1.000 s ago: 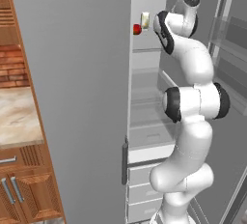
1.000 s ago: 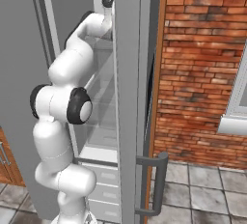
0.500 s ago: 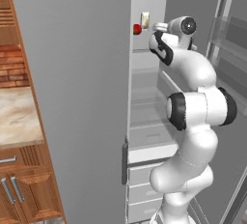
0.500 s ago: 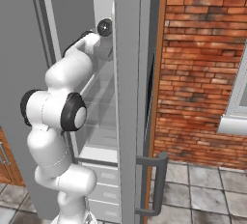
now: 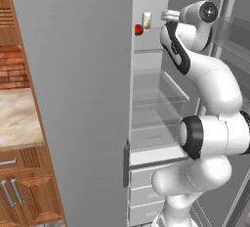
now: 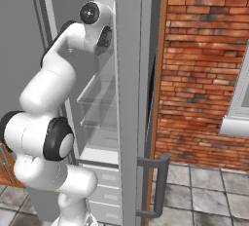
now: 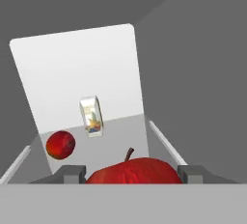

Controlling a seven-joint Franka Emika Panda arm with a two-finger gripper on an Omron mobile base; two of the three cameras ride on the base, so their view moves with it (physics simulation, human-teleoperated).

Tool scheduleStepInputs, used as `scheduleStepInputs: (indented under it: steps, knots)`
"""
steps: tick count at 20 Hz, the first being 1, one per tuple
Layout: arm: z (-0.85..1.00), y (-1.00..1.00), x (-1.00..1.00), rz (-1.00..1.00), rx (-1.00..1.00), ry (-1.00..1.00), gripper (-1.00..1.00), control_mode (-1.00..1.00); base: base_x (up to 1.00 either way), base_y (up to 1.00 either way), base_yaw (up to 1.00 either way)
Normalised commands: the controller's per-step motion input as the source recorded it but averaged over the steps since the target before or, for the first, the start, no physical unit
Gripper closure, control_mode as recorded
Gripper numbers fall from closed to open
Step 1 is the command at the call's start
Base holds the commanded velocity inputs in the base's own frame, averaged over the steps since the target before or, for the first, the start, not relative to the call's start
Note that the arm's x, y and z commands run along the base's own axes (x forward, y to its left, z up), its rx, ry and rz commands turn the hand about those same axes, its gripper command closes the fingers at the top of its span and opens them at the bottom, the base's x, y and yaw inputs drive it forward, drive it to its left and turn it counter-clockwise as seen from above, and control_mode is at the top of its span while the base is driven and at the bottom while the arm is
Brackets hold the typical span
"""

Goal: Pick the apple and mango from the fridge and place them on the plate next to the blender to make a fruit smoothie.

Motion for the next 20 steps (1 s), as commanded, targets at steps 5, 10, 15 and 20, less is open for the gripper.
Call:
scheduleStepInputs:
  steps: [5, 10, 15, 20]
  knots:
    - [0.0, 0.68, -1.0, 0.05, 0.0, -0.02, 1.0, -1.0, 0.0, 0.0, 0.0]
    - [0.01, 0.29, -1.0, 0.04, 0.0, -0.02, 1.0, -1.0, 0.0, 0.0, 0.0]
    - [0.0, 0.25, -1.0, 0.03, 0.0, -0.01, 1.0, -1.0, 0.0, 0.0, 0.0]
    - [-0.09, 0.09, -1.0, 0.06, 0.0, 0.14, 1.0, -1.0, 0.0, 0.0, 0.0]
